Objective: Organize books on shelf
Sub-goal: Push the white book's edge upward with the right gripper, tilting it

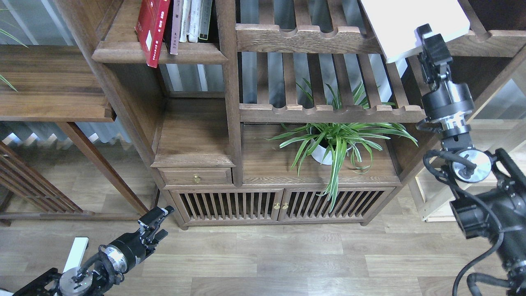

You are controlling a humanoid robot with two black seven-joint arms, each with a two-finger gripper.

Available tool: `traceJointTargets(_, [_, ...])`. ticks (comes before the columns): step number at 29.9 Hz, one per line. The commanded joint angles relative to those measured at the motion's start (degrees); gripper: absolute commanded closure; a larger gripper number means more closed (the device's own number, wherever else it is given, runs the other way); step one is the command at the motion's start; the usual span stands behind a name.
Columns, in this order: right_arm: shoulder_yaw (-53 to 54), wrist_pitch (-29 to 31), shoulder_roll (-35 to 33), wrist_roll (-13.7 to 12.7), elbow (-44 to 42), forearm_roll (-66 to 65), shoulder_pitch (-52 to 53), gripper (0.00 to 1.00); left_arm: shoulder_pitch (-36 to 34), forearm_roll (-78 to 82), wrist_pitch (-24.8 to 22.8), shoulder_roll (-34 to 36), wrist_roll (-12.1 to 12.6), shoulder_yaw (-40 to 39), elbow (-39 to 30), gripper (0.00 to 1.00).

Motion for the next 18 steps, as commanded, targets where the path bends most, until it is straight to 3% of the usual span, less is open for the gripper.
traceJointTargets(1, [1.91,-0.03,0.76,-0.15,1.1,0.06,-4.16,0.95,-0.24,0.0,0.0,-0.29,0.0,0.09,-0.04,0.01])
traceJointTargets(18, [0.95,-0.03,7.96,-0.77,3.74,-0.38,-23.67,0.95,0.02,0.18,0.0,-0.64,0.09,1.06,0.13,0.01])
